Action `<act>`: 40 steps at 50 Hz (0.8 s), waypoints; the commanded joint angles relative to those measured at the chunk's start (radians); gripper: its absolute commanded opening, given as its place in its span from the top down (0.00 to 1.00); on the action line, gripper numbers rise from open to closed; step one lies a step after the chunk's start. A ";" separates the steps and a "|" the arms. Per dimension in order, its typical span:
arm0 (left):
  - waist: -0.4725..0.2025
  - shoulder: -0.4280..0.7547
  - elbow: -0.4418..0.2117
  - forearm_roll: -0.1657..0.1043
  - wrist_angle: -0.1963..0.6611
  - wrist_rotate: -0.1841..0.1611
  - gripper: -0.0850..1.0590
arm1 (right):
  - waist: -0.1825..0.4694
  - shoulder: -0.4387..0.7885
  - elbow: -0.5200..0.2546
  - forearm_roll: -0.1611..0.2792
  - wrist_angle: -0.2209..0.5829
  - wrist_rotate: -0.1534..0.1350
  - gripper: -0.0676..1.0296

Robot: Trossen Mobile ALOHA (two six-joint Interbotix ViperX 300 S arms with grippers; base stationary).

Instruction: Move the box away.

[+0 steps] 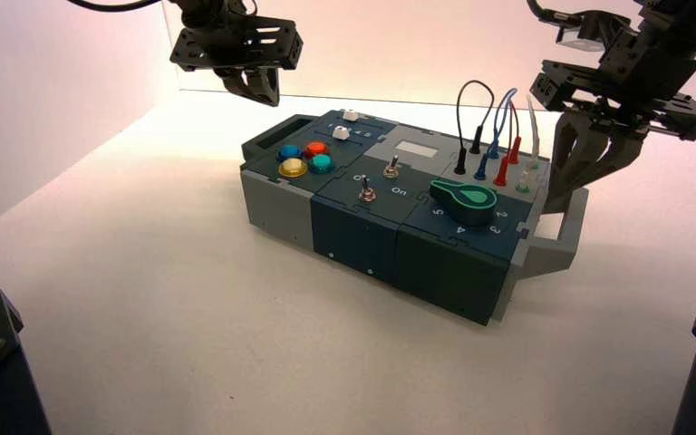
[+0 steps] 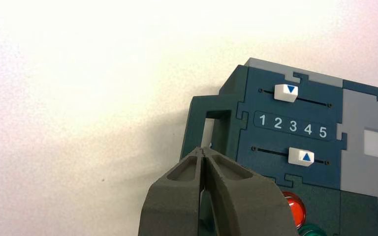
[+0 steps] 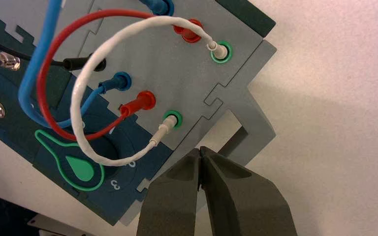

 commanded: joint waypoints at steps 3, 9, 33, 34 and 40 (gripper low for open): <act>-0.002 -0.014 -0.025 -0.002 -0.008 -0.002 0.95 | -0.003 0.002 -0.025 0.000 0.000 0.005 0.96; -0.002 -0.014 -0.028 -0.002 -0.008 -0.003 0.95 | -0.005 0.034 -0.031 0.000 0.003 0.005 0.96; -0.002 0.043 -0.075 -0.002 0.025 -0.002 0.95 | -0.005 0.095 -0.058 -0.034 -0.021 0.005 0.96; -0.002 0.049 -0.078 0.000 0.035 -0.002 0.95 | -0.005 0.095 -0.058 -0.035 -0.021 0.006 0.96; -0.002 0.064 -0.092 -0.002 0.071 -0.002 0.95 | -0.005 0.095 -0.058 -0.035 -0.021 0.005 0.96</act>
